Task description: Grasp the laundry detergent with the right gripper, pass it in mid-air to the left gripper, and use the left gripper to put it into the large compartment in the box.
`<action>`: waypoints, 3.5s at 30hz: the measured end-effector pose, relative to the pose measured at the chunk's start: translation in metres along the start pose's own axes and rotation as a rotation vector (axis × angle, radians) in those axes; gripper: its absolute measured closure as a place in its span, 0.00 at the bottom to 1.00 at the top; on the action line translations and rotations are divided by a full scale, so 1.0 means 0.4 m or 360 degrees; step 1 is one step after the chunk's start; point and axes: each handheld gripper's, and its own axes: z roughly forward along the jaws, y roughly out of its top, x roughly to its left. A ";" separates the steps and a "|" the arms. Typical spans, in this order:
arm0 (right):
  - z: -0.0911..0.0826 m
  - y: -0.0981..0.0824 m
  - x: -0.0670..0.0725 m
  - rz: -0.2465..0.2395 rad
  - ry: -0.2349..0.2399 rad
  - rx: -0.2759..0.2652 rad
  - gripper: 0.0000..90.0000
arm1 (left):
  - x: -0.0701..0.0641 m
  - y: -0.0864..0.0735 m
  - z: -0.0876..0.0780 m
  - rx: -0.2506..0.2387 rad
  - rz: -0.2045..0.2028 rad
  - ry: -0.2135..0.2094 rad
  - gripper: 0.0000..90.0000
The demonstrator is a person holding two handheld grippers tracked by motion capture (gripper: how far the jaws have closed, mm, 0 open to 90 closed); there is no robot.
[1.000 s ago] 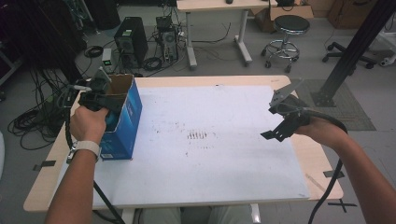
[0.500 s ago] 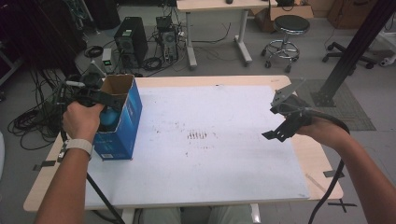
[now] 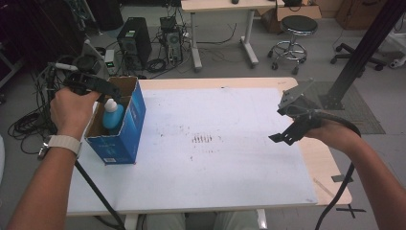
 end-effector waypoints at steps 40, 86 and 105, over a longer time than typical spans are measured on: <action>-0.018 0.007 0.005 0.0012 0.0015 0.0031 0.05 | -0.296 0.096 -0.100 0.0000 0.0728 -0.0273 0.07; 0.001 0.016 0.010 0.0017 0.0065 0.0083 0.05 | -0.535 0.136 0.002 0.0087 0.1404 -0.0525 0.07; 0.010 -0.002 0.018 0.0029 0.0074 0.0104 0.04 | -0.588 0.117 0.057 0.0117 0.1530 -0.0536 0.08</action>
